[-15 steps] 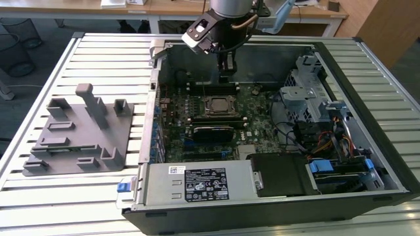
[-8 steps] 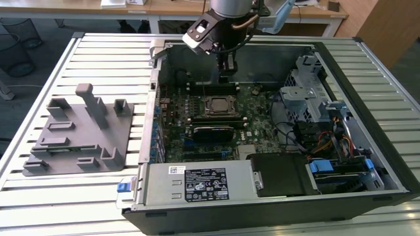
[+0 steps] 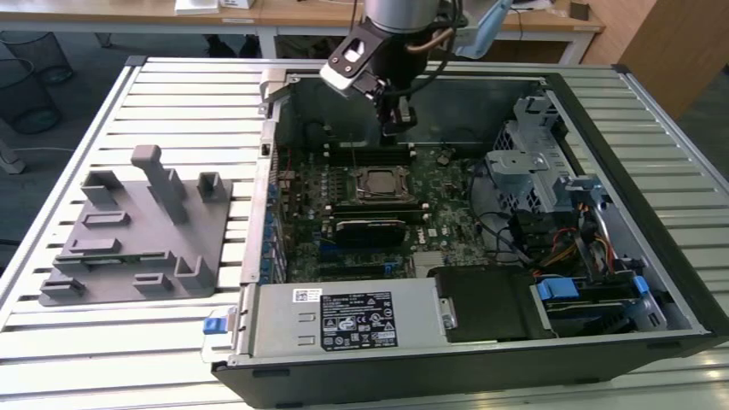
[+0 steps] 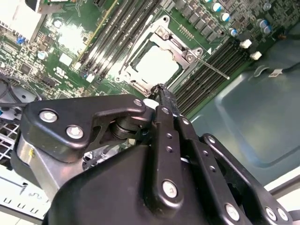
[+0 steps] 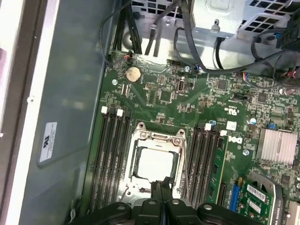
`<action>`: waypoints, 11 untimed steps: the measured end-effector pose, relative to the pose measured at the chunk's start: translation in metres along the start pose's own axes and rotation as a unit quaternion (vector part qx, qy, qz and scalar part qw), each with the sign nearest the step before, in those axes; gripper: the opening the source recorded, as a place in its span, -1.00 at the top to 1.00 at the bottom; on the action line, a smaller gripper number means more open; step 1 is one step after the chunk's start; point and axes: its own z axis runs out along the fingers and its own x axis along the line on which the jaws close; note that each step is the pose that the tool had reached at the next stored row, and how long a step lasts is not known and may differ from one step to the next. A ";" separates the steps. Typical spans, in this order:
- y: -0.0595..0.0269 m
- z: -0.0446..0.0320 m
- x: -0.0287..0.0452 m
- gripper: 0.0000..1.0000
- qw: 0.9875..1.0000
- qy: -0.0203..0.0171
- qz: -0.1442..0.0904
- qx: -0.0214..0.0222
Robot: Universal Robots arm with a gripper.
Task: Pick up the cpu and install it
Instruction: 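Install the first cpu locking lever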
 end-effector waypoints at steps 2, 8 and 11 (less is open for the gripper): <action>-0.0007 0.0000 -0.0010 0.79 1.000 0.000 0.000 0.000; -0.0010 0.0006 -0.0014 0.79 1.000 0.000 -0.030 0.000; -0.0010 0.0009 -0.0014 0.79 0.998 0.000 -0.057 0.000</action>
